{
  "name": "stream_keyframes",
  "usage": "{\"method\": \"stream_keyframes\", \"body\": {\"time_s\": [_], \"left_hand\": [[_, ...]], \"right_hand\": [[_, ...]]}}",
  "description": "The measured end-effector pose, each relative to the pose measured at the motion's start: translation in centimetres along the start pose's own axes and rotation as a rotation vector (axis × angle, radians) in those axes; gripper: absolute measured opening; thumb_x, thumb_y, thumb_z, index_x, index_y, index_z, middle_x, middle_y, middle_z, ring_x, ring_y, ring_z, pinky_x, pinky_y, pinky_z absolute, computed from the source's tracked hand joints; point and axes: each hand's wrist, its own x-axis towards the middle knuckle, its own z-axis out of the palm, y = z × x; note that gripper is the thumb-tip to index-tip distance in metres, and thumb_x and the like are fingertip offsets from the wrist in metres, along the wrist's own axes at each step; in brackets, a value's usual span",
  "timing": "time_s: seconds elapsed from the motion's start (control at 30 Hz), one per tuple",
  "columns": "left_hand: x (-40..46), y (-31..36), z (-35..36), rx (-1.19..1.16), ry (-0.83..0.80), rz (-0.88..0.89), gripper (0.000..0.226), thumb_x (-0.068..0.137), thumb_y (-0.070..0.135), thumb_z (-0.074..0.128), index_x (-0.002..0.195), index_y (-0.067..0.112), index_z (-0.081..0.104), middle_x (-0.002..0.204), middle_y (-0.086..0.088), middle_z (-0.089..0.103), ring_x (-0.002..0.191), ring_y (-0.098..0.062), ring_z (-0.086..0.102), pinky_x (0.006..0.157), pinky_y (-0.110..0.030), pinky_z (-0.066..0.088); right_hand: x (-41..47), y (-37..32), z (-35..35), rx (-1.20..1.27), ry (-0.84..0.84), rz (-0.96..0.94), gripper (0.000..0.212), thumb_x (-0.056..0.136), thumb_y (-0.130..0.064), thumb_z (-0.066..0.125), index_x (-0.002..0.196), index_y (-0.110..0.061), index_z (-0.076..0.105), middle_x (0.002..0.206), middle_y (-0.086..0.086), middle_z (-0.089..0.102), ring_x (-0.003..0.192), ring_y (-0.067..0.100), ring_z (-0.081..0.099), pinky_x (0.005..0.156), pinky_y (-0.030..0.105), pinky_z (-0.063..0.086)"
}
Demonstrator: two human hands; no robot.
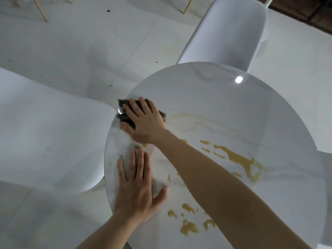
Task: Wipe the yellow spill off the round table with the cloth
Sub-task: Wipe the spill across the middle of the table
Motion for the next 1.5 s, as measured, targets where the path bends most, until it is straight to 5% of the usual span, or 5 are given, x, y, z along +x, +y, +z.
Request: {"method": "stream_keyframes", "body": {"time_s": [0.43,0.87,1.1,1.27,1.5], "left_hand": [[0.5,-0.6,0.7,0.007,-0.026,0.023,0.102,0.092,0.078,0.030,0.158,0.000,0.027,0.165,-0.023,0.033,0.153,-0.047,0.027,0.122,-0.071,0.015],[0.3,-0.6,0.8,0.022,0.021,0.037,0.102,0.088,0.071,0.037,0.159,-0.002,0.023,0.170,-0.021,0.021,0.154,-0.047,0.022,0.122,-0.070,0.013],[0.5,-0.7,1.2,0.026,0.027,0.037,0.102,0.088,0.071,0.036,0.159,-0.001,0.022,0.171,-0.021,0.020,0.154,-0.048,0.021,0.123,-0.069,0.008],[0.4,-0.6,1.2,0.016,0.041,0.034,0.103,0.085,0.068,0.042,0.158,-0.003,0.026,0.169,-0.023,0.024,0.153,-0.049,0.024,0.121,-0.072,0.013],[0.4,-0.5,1.2,0.004,0.033,0.015,0.106,0.080,0.067,0.046,0.156,-0.005,0.031,0.168,-0.023,0.027,0.152,-0.050,0.028,0.119,-0.074,0.018]], "right_hand": [[-7.6,2.3,1.0,-0.051,-0.032,-0.111,0.050,0.105,-0.046,0.018,0.155,-0.043,0.016,0.168,-0.007,0.007,0.153,0.020,-0.001,0.122,0.041,-0.007],[-23.5,18.9,2.7,0.062,0.071,0.743,0.069,0.089,-0.071,0.007,0.155,-0.048,0.003,0.168,-0.008,0.000,0.153,0.019,-0.003,0.122,0.041,-0.005],[-28.5,25.2,2.3,0.151,0.062,1.029,0.064,0.099,-0.054,0.025,0.158,-0.039,0.005,0.169,0.003,0.001,0.153,0.027,0.001,0.122,0.047,0.003],[-23.3,24.9,0.6,0.162,0.089,1.042,0.066,0.100,-0.054,0.023,0.159,-0.034,0.002,0.168,0.004,-0.002,0.153,0.029,-0.003,0.123,0.043,0.000],[-9.4,18.7,-1.6,0.089,0.109,0.646,0.064,0.101,-0.055,0.021,0.159,-0.033,0.007,0.169,0.002,0.000,0.153,0.030,-0.003,0.123,0.043,-0.002]]}}
